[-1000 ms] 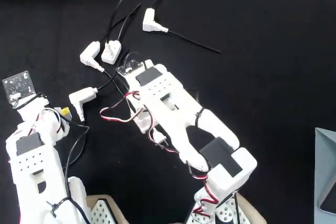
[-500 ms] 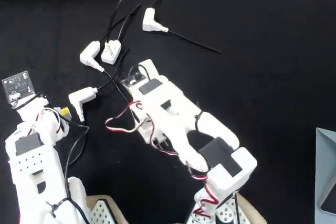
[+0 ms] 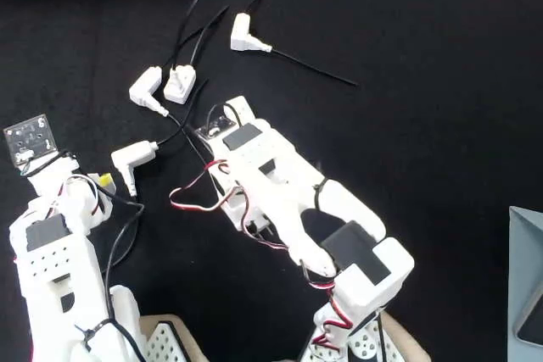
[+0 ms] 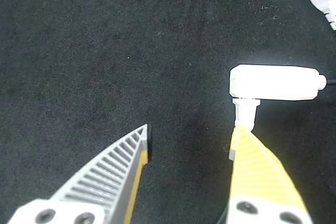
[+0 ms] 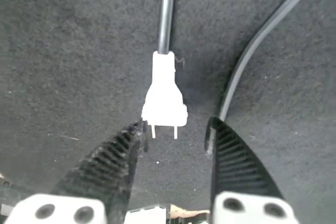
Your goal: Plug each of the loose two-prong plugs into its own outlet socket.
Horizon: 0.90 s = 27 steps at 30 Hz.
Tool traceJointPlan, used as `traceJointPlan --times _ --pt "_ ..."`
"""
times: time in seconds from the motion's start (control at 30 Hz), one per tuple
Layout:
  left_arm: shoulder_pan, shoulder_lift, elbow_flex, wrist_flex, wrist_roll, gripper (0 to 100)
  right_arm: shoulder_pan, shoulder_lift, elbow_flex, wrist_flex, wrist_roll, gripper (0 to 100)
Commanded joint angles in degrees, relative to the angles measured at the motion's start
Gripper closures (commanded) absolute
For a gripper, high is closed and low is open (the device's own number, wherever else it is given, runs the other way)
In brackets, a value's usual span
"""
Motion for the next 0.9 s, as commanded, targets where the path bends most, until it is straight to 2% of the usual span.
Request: traceJointPlan --times 0.0,0.2,0.5,0.77,0.87 --pt "-0.22 -0.97 -0.13 -1.14 0.0 75 2.02 -0.4 -2.86 0.18 -0.35 81.5" --pt "-0.22 -0.97 -0.13 -1.14 0.0 75 4.84 -0.22 -1.98 -2.37 0.97 81.5" --pt "-0.22 -0.97 -0.13 -1.14 0.0 75 0.18 0.13 1.71 -6.68 0.62 81.5" --pt "-0.22 -0.97 -0.13 -1.14 0.0 75 -0.18 9.54 -0.4 -6.42 -2.11 81.5" --pt "-0.22 -0.97 -0.13 -1.05 0.0 75 -0.18 10.59 -2.59 -5.89 -2.11 86.8"
